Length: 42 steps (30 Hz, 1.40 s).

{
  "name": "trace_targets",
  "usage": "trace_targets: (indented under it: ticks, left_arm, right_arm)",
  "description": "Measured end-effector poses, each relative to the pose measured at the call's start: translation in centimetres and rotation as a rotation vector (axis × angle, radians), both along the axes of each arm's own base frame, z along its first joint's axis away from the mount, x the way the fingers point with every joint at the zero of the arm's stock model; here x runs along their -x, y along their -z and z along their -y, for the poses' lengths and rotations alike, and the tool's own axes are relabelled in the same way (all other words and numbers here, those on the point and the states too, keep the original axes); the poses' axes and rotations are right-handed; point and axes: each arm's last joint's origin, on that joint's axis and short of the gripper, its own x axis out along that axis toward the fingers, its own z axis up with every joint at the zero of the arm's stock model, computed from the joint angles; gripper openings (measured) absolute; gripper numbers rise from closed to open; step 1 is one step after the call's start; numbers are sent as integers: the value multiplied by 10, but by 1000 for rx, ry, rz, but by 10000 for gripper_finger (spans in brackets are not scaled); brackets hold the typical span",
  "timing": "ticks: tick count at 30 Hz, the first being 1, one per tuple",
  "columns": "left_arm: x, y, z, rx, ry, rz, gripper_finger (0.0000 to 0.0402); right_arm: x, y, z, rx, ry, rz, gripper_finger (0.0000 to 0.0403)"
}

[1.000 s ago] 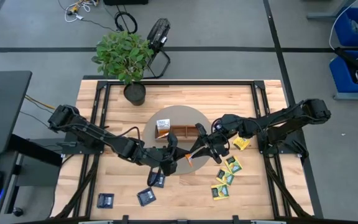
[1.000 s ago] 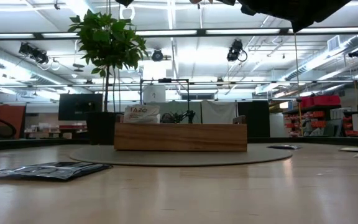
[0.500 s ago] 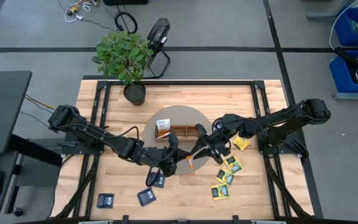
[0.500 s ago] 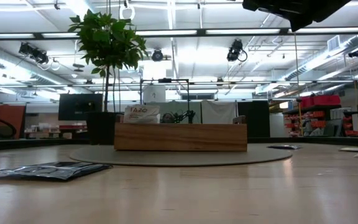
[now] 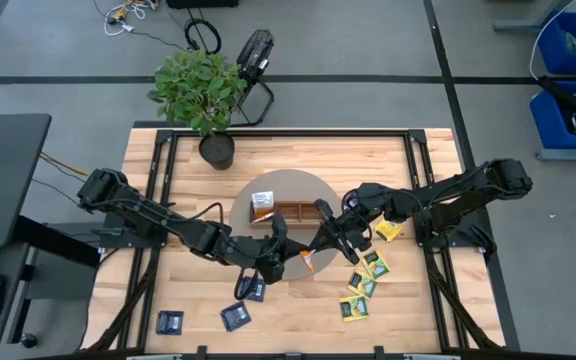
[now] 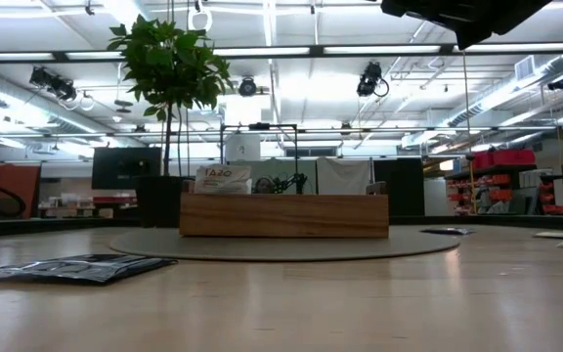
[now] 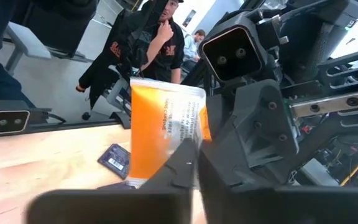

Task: Pick & Place Tea
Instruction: Put the orange tea bag into the left section of the wooden organizer

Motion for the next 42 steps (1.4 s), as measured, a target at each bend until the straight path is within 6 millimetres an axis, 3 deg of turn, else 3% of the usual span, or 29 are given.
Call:
trace_targets:
  ticks: [7,19,29,37,42]
  left_arm:
    - [0,0,0,12,-4,0,8]
    - [7,11,-1,148,-149,-77,72]
    - [31,29,20,183,-271,-194,82]
    - [43,23,38,99,-413,-39,82]
    - [34,11,37,164,-406,64,82]
  right_arm:
    - [0,0,0,9,0,7,3]
    - [-2,3,4,43,124,-9,1]
    - [0,10,11,168,368,-86,0]
    - [1,13,15,202,492,-125,0]
    - [0,10,15,184,499,-113,0]
